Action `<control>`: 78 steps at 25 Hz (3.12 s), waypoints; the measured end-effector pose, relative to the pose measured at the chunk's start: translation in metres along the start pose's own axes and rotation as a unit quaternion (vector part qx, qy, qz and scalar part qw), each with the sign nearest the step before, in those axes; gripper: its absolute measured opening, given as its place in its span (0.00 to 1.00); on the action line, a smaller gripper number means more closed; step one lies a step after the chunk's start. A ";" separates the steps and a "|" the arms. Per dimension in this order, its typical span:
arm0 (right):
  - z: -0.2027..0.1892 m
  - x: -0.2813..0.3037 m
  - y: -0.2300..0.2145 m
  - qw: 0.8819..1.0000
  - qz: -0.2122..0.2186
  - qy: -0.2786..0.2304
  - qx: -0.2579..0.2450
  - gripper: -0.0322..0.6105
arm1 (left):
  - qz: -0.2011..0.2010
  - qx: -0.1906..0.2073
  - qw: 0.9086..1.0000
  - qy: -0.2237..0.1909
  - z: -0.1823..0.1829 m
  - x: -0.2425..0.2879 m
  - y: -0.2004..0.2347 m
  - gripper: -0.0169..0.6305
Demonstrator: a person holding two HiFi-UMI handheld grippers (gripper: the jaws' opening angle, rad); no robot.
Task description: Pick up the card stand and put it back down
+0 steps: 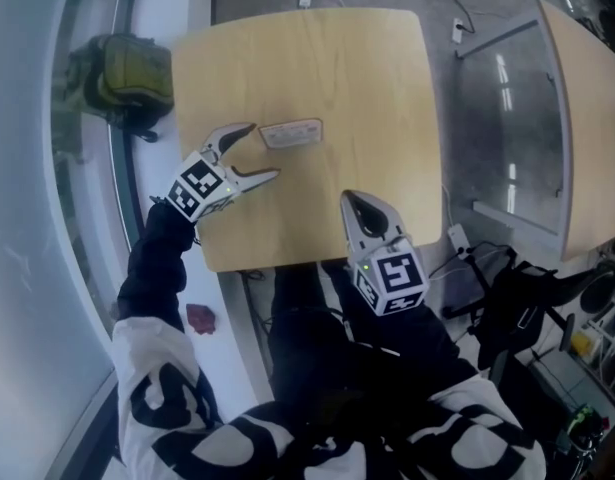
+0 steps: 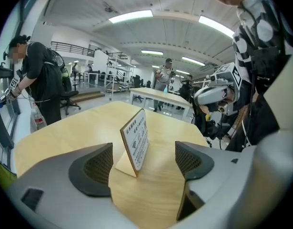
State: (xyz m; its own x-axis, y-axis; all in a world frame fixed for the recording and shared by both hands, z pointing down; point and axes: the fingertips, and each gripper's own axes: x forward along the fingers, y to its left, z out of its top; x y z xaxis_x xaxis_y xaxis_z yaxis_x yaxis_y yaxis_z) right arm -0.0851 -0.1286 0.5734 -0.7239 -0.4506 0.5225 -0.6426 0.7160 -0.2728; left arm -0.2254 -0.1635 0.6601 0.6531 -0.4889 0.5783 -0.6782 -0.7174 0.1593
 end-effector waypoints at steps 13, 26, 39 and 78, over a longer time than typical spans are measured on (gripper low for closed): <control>-0.003 0.004 -0.014 1.000 -0.001 0.012 -0.003 0.08 | -0.020 -0.041 0.994 -0.101 0.034 0.042 0.011 0.60; -0.012 0.004 -0.010 1.000 0.010 0.020 -0.010 0.08 | -0.024 -0.057 0.987 -0.146 0.040 0.050 0.013 0.27; -0.024 0.007 -0.013 0.999 0.003 0.038 -0.004 0.08 | -0.073 -0.084 0.977 -0.179 0.042 0.056 0.009 0.10; 0.111 -0.081 0.029 0.989 0.038 -0.138 -0.027 0.08 | 0.135 -0.102 0.952 -0.255 0.216 -0.078 -0.075 0.05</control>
State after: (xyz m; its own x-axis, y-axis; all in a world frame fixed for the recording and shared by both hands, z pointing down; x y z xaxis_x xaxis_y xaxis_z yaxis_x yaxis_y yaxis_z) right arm -0.0732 -0.1299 0.4338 -0.8150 -0.5182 0.2593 -0.5753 0.7769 -0.2557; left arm -0.1526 -0.1789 0.4307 0.4893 -0.8562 0.1657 -0.8618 -0.4456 0.2424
